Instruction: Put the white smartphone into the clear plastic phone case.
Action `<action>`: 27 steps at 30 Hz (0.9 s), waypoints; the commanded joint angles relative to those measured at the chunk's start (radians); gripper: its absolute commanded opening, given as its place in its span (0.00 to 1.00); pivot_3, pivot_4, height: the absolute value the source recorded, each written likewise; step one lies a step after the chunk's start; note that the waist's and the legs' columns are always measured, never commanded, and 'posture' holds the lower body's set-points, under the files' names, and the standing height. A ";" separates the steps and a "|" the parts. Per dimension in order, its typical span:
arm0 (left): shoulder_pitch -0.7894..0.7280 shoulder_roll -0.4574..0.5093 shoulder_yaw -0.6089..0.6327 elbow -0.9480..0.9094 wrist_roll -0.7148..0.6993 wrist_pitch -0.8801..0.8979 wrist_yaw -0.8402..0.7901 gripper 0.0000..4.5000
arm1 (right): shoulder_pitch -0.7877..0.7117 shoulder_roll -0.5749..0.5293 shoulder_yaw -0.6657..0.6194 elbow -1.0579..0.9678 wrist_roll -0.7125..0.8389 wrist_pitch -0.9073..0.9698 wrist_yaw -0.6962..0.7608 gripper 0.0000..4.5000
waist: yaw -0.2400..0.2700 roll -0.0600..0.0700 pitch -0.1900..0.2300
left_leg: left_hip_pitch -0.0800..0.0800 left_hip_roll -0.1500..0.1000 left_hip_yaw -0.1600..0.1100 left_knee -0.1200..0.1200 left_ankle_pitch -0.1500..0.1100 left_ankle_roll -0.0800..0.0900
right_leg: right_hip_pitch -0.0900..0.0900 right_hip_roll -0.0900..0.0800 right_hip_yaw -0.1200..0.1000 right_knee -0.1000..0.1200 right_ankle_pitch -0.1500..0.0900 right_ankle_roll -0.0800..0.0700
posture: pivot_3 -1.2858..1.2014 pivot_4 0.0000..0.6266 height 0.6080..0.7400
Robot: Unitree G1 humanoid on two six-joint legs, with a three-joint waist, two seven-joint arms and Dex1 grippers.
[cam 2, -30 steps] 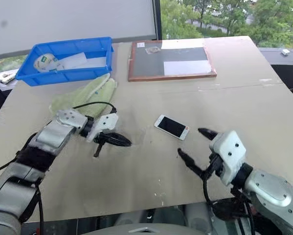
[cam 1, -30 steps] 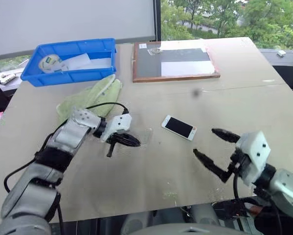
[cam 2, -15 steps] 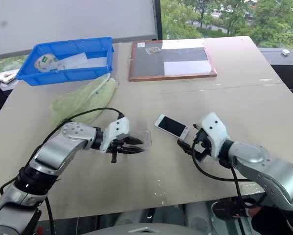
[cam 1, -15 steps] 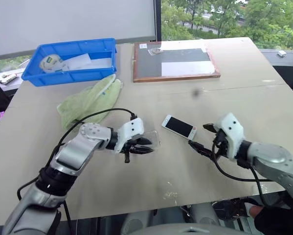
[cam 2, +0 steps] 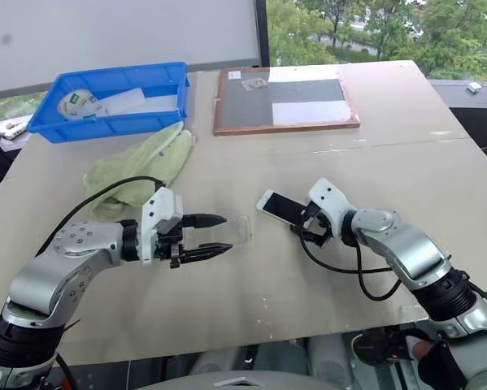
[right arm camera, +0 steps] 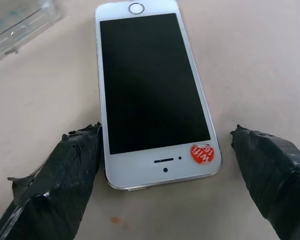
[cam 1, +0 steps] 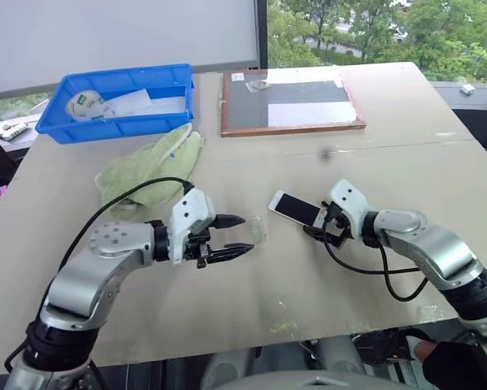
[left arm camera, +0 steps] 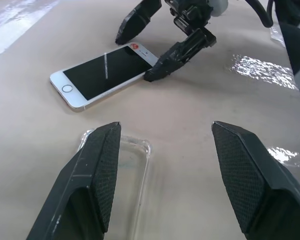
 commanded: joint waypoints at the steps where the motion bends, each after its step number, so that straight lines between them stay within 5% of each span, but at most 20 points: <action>1: 0.017 -0.003 0.038 -0.050 -0.011 -0.001 0.053 0.67 | -0.008 0.000 -0.011 0.061 -0.032 0.033 0.051 0.88 | 0.001 0.000 0.000 | 0.000 0.000 0.000 0.000 0.000 0.000 | 0.000 0.000 0.000 0.000 0.000 0.000 | 0.52 0.24 1.00; 4: 0.025 -0.015 0.042 -0.069 -0.027 0.016 0.097 0.67 | 0.005 0.016 -0.076 0.051 -0.008 0.088 0.044 0.66 | 0.004 0.000 0.000 | 0.000 0.000 0.000 0.000 0.000 0.000 | 0.000 0.000 0.000 0.000 0.000 0.000 | 0.52 0.24 1.00; 15: -0.021 -0.048 0.024 -0.050 -0.045 0.056 0.191 0.67 | 0.213 0.164 -0.491 -0.399 0.054 0.433 -0.273 0.65 | 0.034 0.000 0.000 | -0.006 -0.001 -0.002 0.000 0.000 0.000 | -0.003 0.000 -0.001 -0.002 0.002 -0.004 | 0.52 0.24 1.00; 20: -0.101 -0.036 -0.039 0.068 0.033 -0.012 0.159 0.67 | 0.143 0.235 -0.453 -0.483 -0.057 0.692 -0.462 0.65 | 0.021 0.001 0.000 | -0.004 0.000 0.001 0.000 0.000 0.000 | -0.004 0.000 0.000 0.000 0.002 -0.003 | 0.52 0.24 1.00; 24: -0.162 -0.039 -0.065 0.144 0.063 -0.046 0.136 0.67 | 0.050 0.369 -0.405 -0.431 -0.026 0.805 -0.443 0.65 | 0.009 0.001 0.000 | -0.002 0.001 0.000 -0.001 0.000 -0.001 | -0.004 0.002 0.000 0.002 0.001 -0.002 | 0.52 0.24 1.00; 27: -0.163 -0.037 -0.073 0.147 0.068 -0.055 0.122 0.67 | 0.037 0.421 -0.403 -0.392 -0.026 0.816 -0.432 0.94 | 0.002 0.001 0.000 | -0.003 0.001 0.000 -0.001 0.000 -0.001 | -0.004 0.001 0.001 0.000 0.003 -0.005 | 0.52 0.24 1.00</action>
